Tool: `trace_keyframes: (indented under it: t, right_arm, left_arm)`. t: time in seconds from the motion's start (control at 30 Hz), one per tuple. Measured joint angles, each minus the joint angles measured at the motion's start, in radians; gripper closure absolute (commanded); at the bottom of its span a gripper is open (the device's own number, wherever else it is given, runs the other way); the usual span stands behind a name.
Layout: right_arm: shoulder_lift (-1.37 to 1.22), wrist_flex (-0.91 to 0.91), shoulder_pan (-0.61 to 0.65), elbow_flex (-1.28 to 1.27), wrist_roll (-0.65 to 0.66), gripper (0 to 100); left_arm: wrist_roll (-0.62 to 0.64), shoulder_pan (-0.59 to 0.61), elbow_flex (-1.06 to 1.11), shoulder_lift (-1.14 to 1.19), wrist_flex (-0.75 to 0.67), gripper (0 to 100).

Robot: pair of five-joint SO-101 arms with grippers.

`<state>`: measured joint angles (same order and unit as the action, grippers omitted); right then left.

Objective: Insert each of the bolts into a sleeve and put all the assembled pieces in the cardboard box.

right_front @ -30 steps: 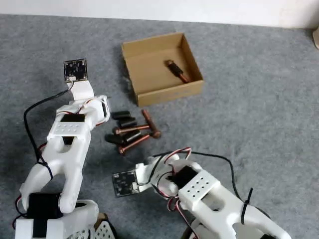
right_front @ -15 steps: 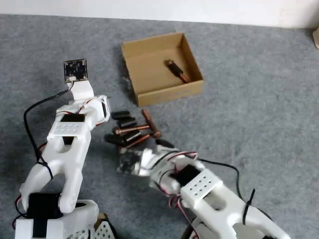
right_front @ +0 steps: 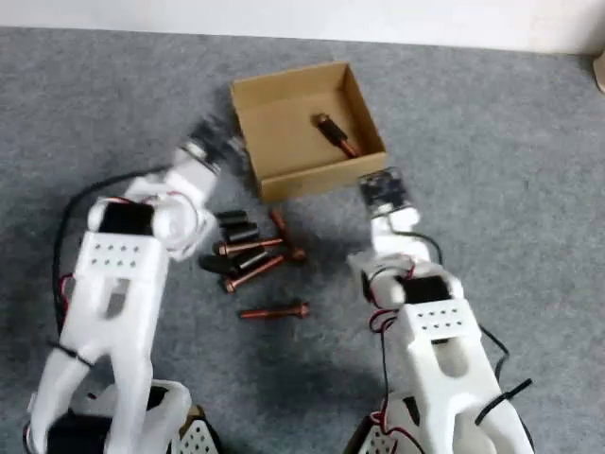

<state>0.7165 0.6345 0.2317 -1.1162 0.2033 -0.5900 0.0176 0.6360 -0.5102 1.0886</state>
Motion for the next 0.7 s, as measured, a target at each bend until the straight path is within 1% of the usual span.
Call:
trace_keyframes:
  t: [0.13, 0.2, 0.3, 0.37, 0.47, 0.53, 0.7]
  right_arm:
    - [0.0, -0.077, -0.035, -0.009, -0.012, 77.1]
    - [0.0, -0.109, -0.055, -0.025, -0.018, 77.1]
    - [0.0, -0.16, -0.066, -0.06, -0.018, 77.1]
    - [0.0, -0.186, -0.063, -0.068, -0.018, 77.1]
    - [0.0, -0.199, -0.071, -0.074, -0.018, 77.1]
    - [0.0, -0.201, -0.069, -0.074, -0.018, 77.1]
    - [0.0, -0.201, -0.069, -0.074, -0.018, 77.1]
  left_arm:
    - [-0.267, -0.157, 0.0, -0.089, 0.212, 80]
    - [-0.356, -0.244, 0.0, -0.133, 0.318, 80]
    - [-0.399, -0.368, 0.0, -0.192, 0.434, 80]
    - [-0.408, -0.457, 0.012, -0.226, 0.473, 80]
    - [-0.411, -0.555, 0.092, -0.259, 0.477, 80]
    - [-0.411, -0.575, 0.17, -0.273, 0.413, 80]
    - [-0.411, -0.571, 0.315, -0.273, 0.23, 80]
